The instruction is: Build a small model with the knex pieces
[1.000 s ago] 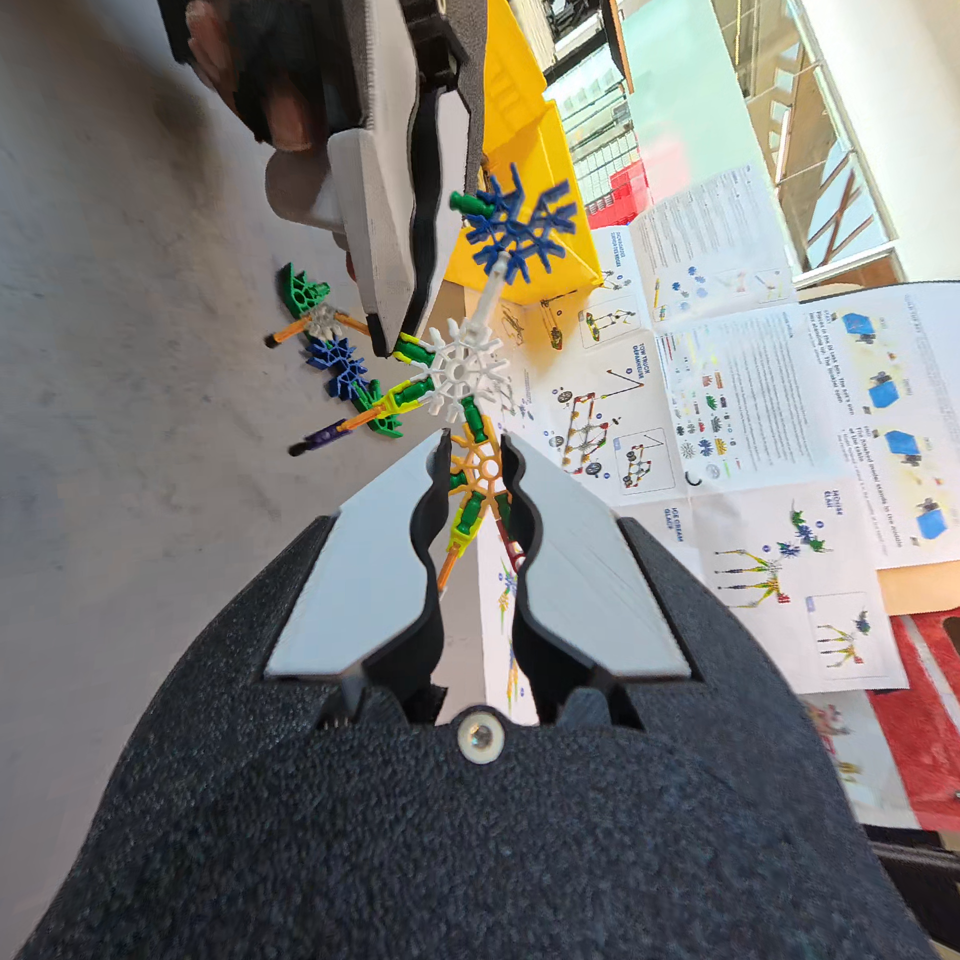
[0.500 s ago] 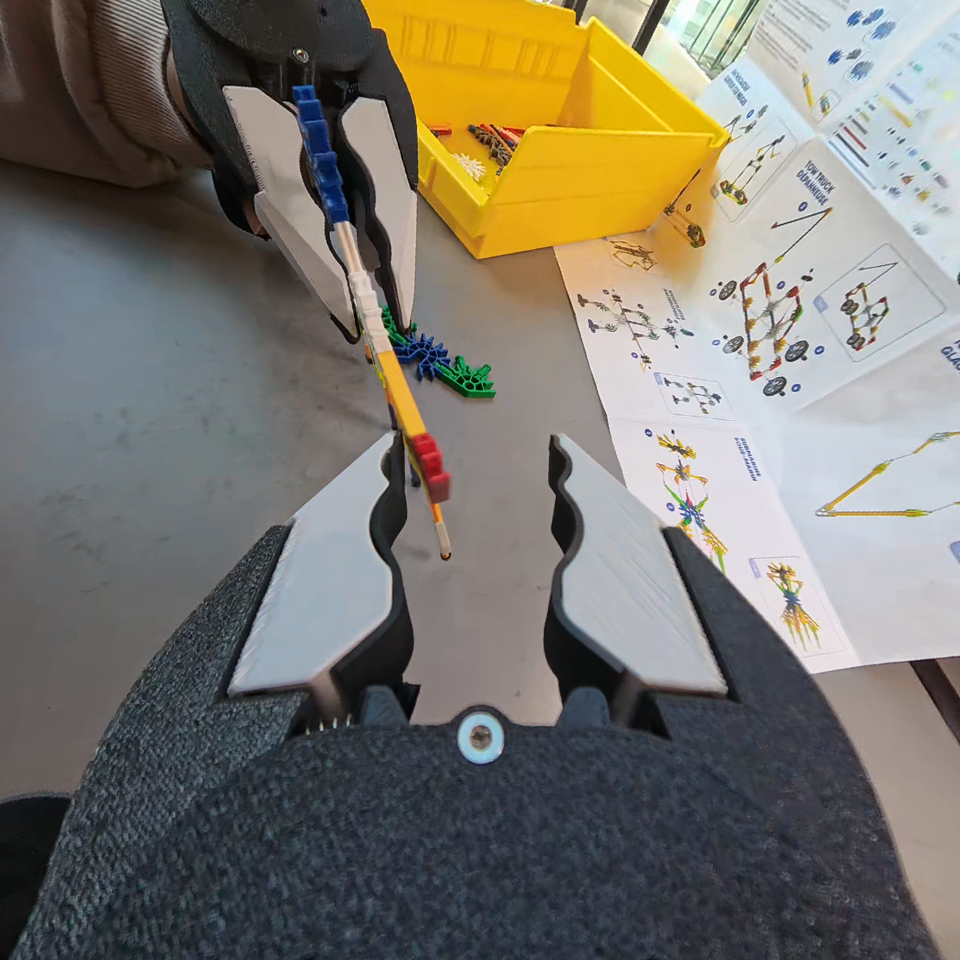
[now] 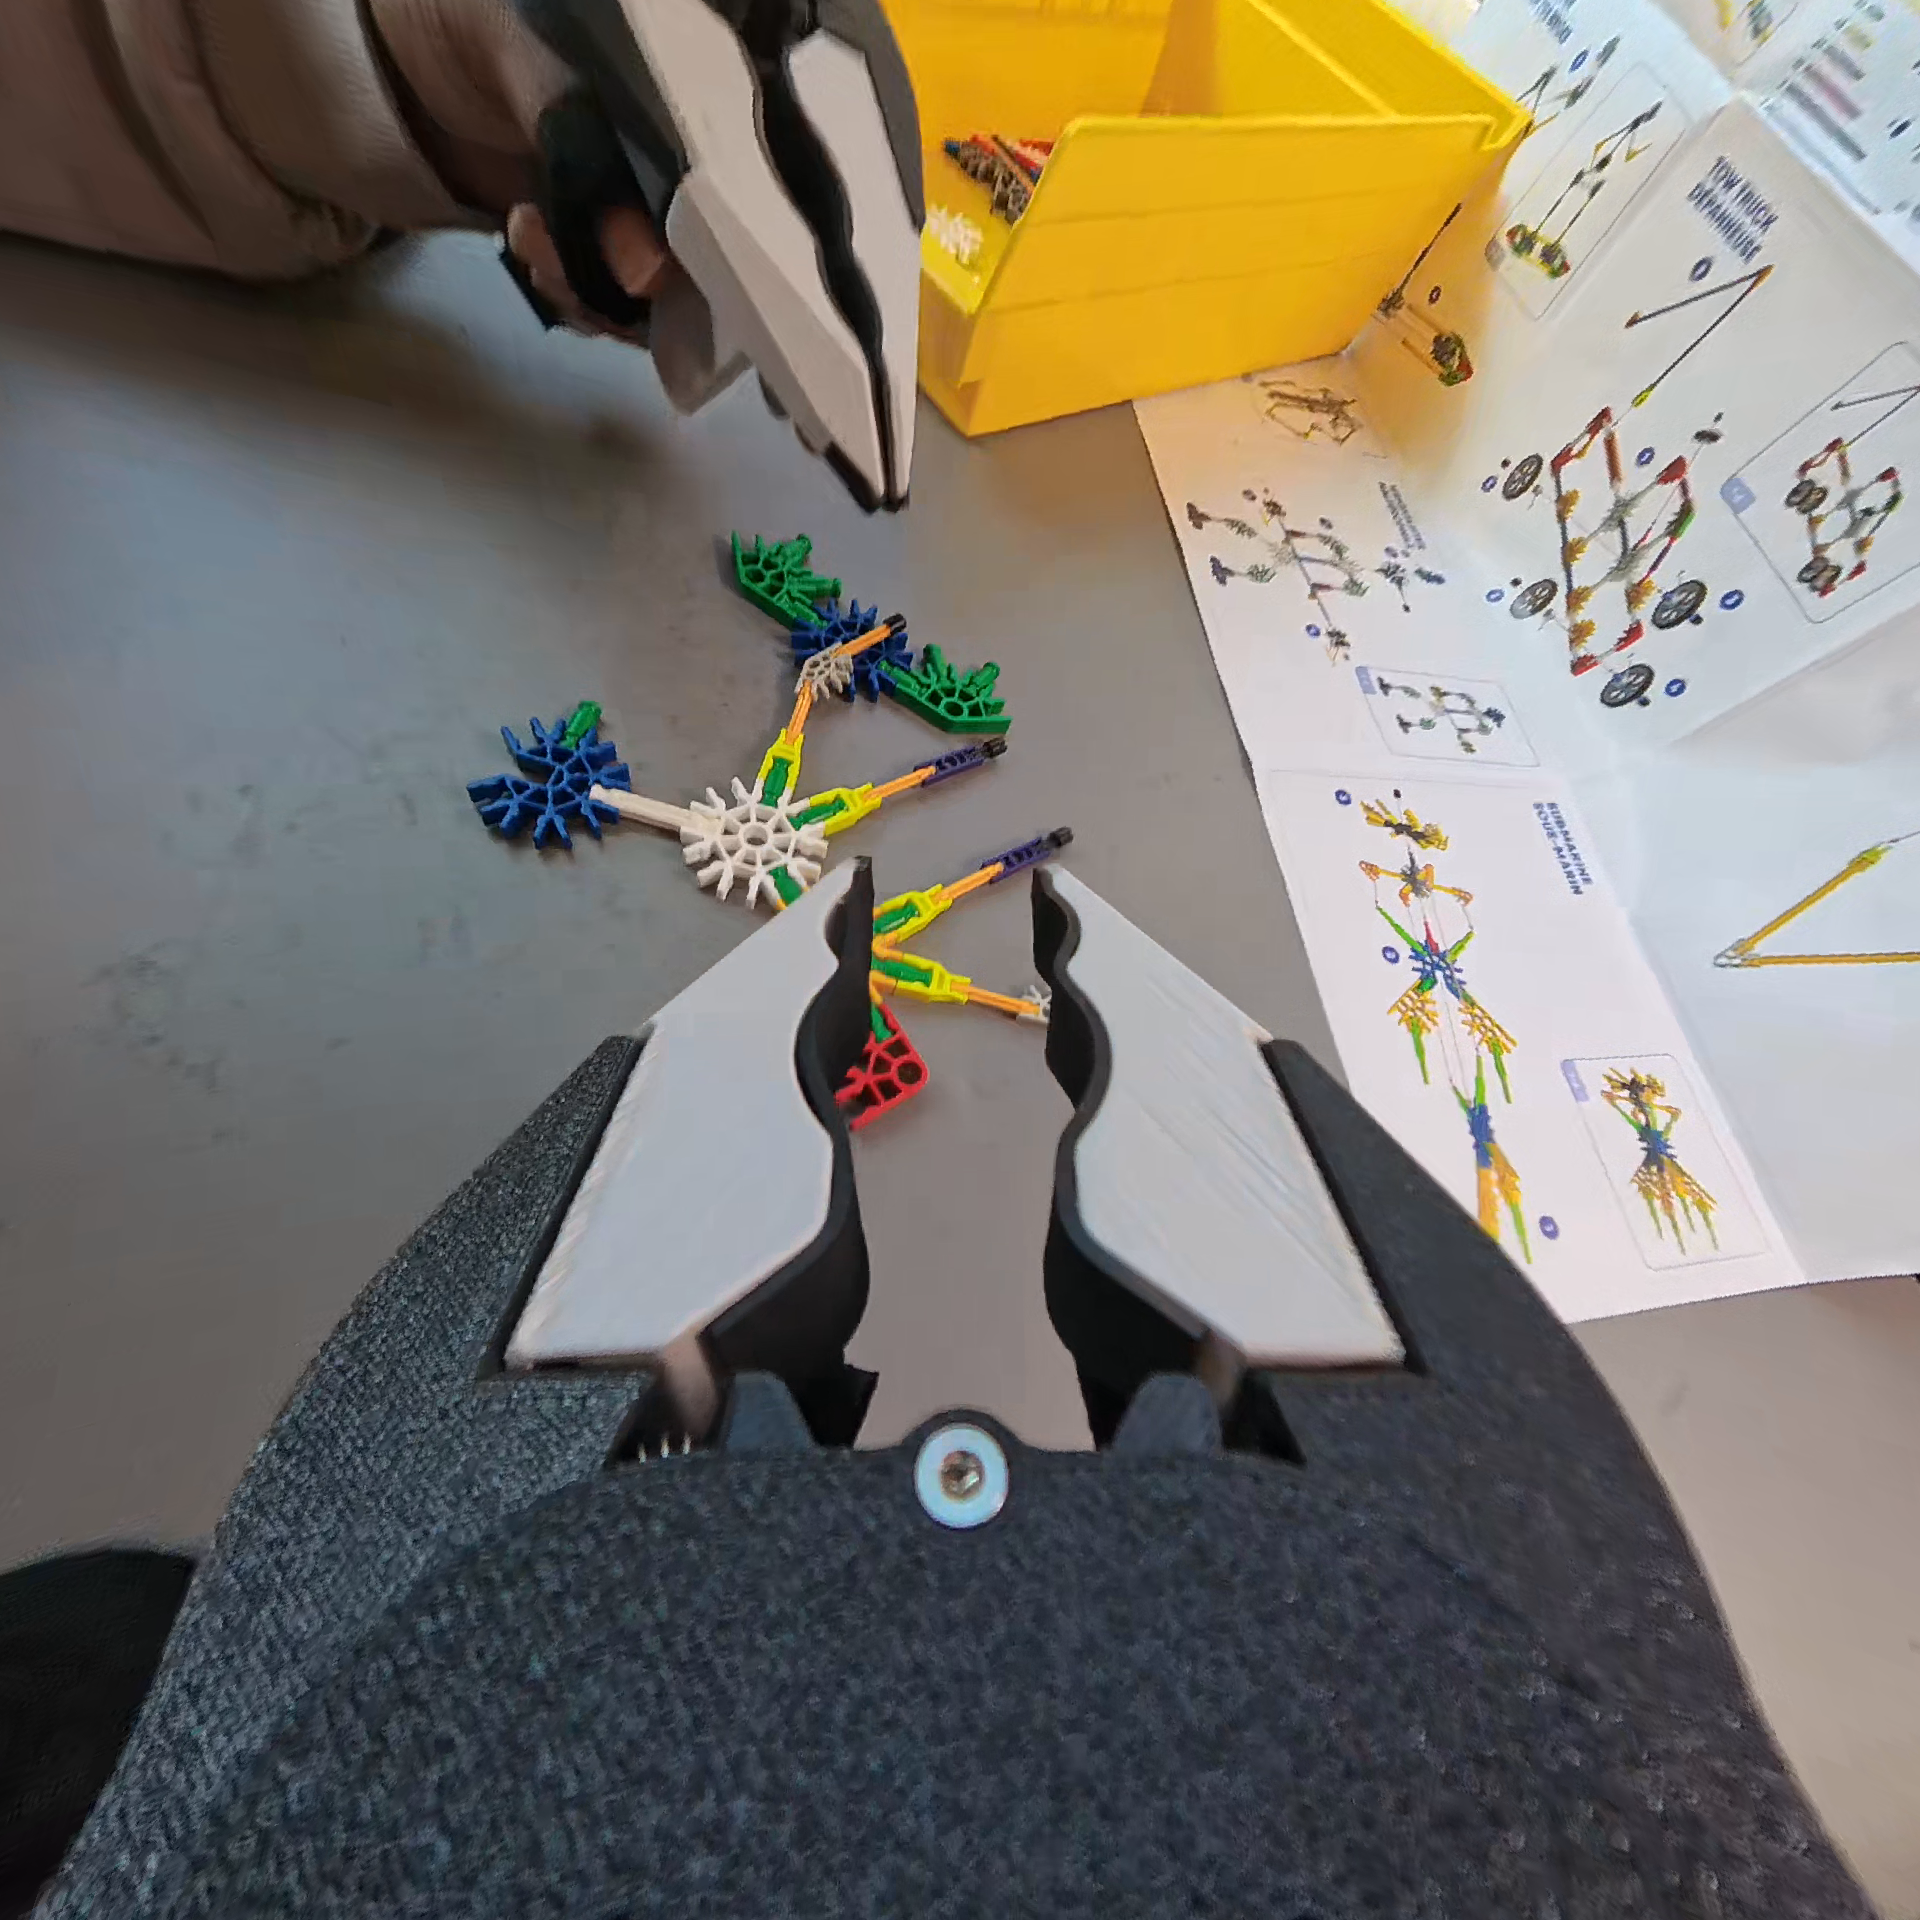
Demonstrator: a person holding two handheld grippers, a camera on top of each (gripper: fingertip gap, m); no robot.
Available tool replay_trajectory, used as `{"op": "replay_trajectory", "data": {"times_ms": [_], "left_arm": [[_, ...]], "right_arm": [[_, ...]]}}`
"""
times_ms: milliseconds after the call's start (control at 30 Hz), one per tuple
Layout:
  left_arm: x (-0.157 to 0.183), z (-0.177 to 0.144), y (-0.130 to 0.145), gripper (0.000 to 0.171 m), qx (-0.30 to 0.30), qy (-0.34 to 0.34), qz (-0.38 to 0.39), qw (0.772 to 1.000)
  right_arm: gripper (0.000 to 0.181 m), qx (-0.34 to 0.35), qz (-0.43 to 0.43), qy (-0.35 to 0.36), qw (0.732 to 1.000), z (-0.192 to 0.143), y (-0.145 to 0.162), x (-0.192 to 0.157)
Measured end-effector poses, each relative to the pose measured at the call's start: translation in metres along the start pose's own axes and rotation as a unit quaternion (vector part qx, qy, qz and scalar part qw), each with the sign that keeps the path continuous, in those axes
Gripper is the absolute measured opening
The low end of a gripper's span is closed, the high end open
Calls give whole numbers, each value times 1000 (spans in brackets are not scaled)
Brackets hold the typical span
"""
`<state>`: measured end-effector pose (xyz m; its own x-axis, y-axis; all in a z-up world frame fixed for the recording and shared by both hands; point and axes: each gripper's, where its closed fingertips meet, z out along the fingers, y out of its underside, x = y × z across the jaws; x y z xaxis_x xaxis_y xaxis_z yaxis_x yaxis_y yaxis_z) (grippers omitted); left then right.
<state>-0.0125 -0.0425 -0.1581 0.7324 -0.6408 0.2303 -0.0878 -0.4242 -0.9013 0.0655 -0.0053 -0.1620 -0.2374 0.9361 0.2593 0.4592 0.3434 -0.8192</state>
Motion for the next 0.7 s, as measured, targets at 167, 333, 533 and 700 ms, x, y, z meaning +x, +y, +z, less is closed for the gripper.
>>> {"op": "replay_trajectory", "data": {"times_ms": [167, 333, 533, 700], "left_arm": [[-4, -7, 16, 18, -45, -30, 74, 996], [-1, 3, 40, 25, -110, -43, 147, 982], [-3, 1, 45, 25, -125, -57, 174, 975], [-6, -3, 47, 25, -129, -64, 178, 973]], "right_arm": [[41, -88, -8, -40, 995, 17, 35, -14], [48, -137, -10, -90, 986, 34, 47, -24], [33, -137, 26, -115, 984, 37, 47, -27], [32, -134, 28, -114, 984, 37, 47, -28]]}}
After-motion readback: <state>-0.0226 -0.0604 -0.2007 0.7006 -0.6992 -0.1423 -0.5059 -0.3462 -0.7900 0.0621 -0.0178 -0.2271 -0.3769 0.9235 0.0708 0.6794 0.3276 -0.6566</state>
